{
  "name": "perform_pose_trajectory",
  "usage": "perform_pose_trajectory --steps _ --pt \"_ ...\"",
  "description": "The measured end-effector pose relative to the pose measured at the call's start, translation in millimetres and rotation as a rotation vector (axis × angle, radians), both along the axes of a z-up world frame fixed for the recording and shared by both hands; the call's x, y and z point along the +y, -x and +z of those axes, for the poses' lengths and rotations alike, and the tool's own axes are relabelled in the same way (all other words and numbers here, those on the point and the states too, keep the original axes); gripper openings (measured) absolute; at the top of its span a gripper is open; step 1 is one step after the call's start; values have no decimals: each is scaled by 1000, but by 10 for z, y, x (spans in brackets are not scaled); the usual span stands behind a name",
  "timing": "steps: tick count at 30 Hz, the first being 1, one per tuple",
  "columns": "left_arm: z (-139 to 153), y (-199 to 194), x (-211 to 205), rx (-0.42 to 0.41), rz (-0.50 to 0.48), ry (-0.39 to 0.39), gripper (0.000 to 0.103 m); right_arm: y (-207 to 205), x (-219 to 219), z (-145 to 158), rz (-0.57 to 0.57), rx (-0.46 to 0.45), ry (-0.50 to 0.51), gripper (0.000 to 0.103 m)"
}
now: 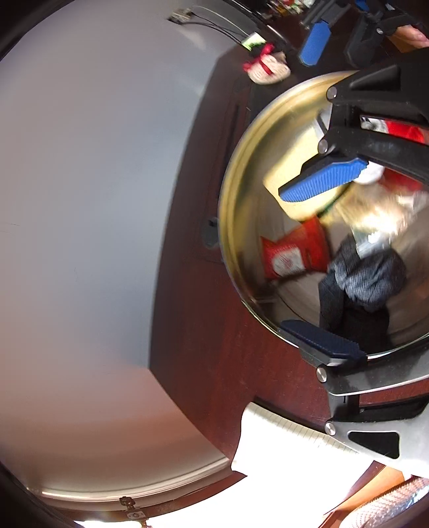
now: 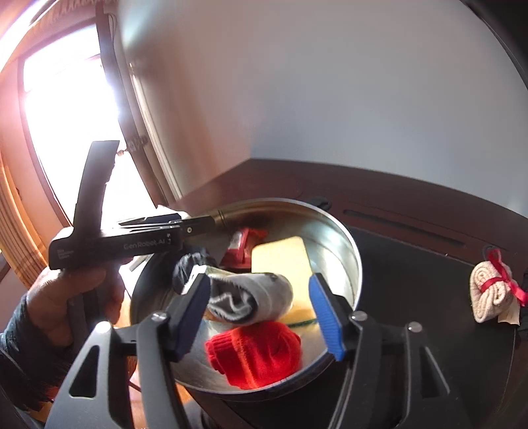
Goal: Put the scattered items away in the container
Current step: 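Carry the red packet and white sock over the tin and open both tools, then move both tools back toward the ribbon-tied sock and green box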
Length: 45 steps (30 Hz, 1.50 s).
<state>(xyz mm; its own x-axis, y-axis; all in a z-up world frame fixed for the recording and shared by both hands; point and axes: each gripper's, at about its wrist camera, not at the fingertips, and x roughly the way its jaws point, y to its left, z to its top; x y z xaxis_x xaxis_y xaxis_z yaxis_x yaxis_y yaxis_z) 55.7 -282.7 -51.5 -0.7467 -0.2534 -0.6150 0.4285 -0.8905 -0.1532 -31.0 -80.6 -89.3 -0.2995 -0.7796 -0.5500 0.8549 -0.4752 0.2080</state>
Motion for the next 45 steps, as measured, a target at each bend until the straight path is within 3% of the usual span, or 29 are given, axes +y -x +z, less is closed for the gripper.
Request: perform_pose_trajectory --steps 3,9,13,17,23,28,31,36,45 --pt "183 -18 227 58 -49 10 76 -14 342 67 -62 25 54 79" --pt "447 201 1092 116 -270 13 77 120 1233 -24 -251 -11 123 83" --pt "480 474 1773 117 -428 -3 80 278 1948 -210 -428 -76 148 86" --pt "294 907 2312 56 -532 -39 82 343 2421 -306 -529 -117 171 86" --pt "-140 1637 2647 -68 -509 -99 82 326 2847 -359 -585 -133 189 88" --pt "-405 1994 2687 -111 -436 -65 82 329 3131 -413 -623 -145 198 91" --pt "-545 2164 2652 -142 -396 -94 82 400 3208 -414 -633 -148 195 91" --pt "-647 2320 2623 -150 -377 -106 82 681 3367 -285 -682 -104 149 91" --pt "-696 2418 2583 -128 -365 -84 82 722 3329 -460 -675 -153 138 96"
